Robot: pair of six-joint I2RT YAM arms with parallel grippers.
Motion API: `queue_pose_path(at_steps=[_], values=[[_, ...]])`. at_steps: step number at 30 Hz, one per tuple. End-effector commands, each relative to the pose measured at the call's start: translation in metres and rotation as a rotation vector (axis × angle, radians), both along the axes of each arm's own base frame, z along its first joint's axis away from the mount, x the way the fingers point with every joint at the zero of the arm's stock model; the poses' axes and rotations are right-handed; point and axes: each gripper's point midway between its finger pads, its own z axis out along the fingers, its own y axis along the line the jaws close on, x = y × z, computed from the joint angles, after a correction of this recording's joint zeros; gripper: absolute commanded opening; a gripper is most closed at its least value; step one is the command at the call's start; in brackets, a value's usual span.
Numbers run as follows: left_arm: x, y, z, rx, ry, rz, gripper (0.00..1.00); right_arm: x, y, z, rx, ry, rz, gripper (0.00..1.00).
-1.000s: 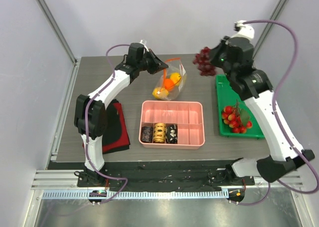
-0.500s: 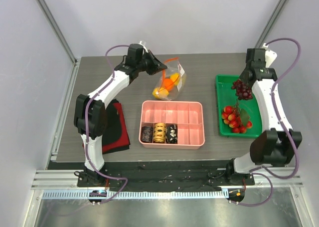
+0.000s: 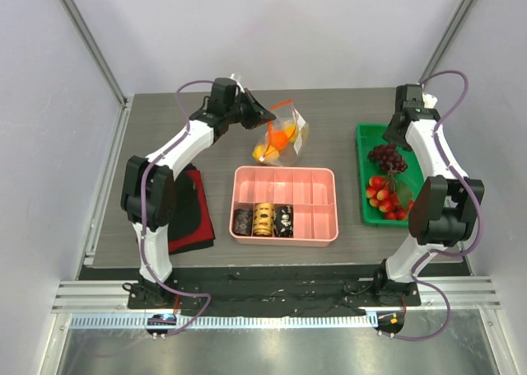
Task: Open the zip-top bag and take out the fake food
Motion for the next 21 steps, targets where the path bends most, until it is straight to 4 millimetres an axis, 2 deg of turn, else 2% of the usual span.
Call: queue_pose_path(at_steps=[1,4,6,9,10,11,13,14,17,18,20,21], values=[[-0.003,0.002,0.055,-0.068,-0.119,-0.009,0.00,0.011,0.000,0.014,-0.005,-0.026,0.041,0.57],[-0.002,0.001,0.060,-0.078,-0.127,-0.011,0.00,0.010,0.002,0.022,0.006,-0.033,0.044,0.66],[-0.002,0.000,0.063,-0.083,-0.127,-0.013,0.00,0.008,0.002,0.037,-0.009,-0.041,0.049,0.67],[-0.003,0.000,0.065,-0.086,-0.127,-0.014,0.00,0.014,0.021,0.074,-0.040,-0.115,0.106,0.68],[-0.003,0.000,0.065,-0.087,-0.126,-0.013,0.00,0.016,0.039,0.087,-0.041,-0.146,0.151,0.69],[-0.003,0.000,0.067,-0.088,-0.131,-0.014,0.00,0.018,0.065,0.107,-0.031,-0.205,0.214,0.69],[-0.003,0.000,0.069,-0.091,-0.132,-0.013,0.00,0.023,0.105,0.129,0.009,-0.288,0.294,0.68],[-0.003,0.000,0.069,-0.093,-0.132,-0.014,0.00,0.020,0.150,0.139,0.068,-0.326,0.402,0.68],[-0.002,-0.001,0.074,-0.102,-0.135,-0.013,0.00,0.019,0.210,0.159,0.198,-0.407,0.470,0.63],[-0.001,-0.002,0.078,-0.108,-0.141,-0.013,0.00,0.020,0.228,0.165,0.255,-0.435,0.497,0.59],[-0.001,-0.002,0.079,-0.115,-0.136,-0.012,0.00,0.021,0.252,0.172,0.358,-0.474,0.499,0.49],[0.000,-0.003,0.078,-0.114,-0.135,-0.010,0.00,0.022,0.273,0.179,0.403,-0.510,0.542,0.45]])
